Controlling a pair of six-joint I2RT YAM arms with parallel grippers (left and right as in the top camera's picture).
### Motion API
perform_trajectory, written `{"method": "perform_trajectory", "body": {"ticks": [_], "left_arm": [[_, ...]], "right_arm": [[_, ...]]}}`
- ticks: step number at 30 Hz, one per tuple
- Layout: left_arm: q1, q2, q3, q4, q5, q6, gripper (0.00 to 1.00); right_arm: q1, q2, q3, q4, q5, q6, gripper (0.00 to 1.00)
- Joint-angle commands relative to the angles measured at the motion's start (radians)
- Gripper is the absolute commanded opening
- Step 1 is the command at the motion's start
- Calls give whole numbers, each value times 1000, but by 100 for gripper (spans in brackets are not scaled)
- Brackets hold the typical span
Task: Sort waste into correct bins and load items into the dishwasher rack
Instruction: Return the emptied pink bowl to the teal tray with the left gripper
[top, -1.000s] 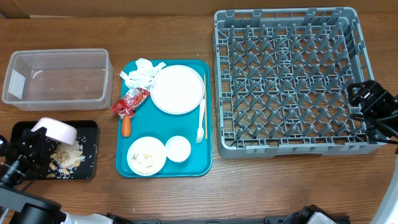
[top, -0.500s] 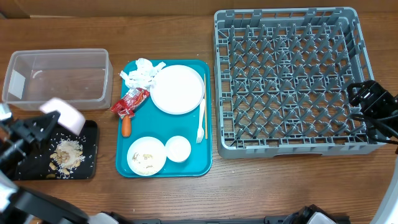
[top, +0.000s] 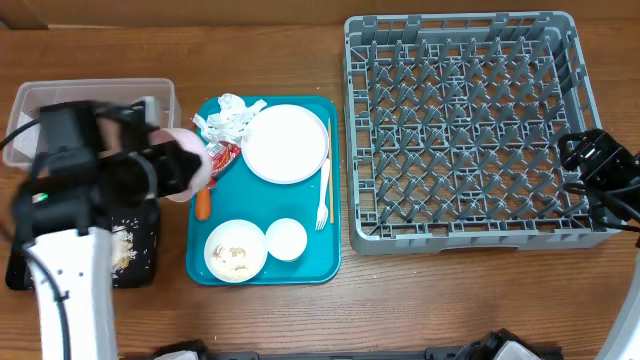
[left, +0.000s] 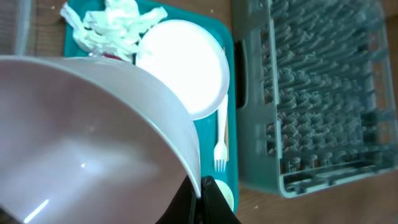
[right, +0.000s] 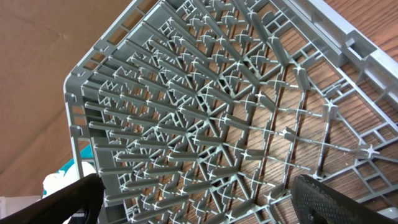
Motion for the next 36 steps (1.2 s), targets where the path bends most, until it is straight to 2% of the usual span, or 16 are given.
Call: {"method": "perform_trajectory", "body": {"ticks": [1,3,9,15,24,26,27,28,30,36], "left_arm": [[-209,39,21,35,-370,-199,4],[-291,76,21,53,-470,-241,4],[-444,263,21,89,-552,-311,4],[-468,441,21,103,-587,-332,4],[-474,523,21,97,-587,-332,4],[-474,530,20,95,-587,-332,9],[-474,531,20,95,-587,-332,14],[-474,531,20,92,-587,-331,24],[-474,531,20,91,-588,-327,31],[-472,531,55,17,-587,-327,32]], "right_arm": [[-2,-3,24,5,4,0,100],[-2,-3,24,5,4,0,100],[-2,-3,24,5,4,0,100],[-2,-3,24,5,4,0,100],[-2,-3,24,5,3,0,100],[-2,-3,24,5,3,0,100],[-2,-3,24,5,4,0,100],[-2,-3,24,5,4,0,100],[-2,-3,24,5,4,0,100],[-2,-3,24,5,4,0,100]]}}
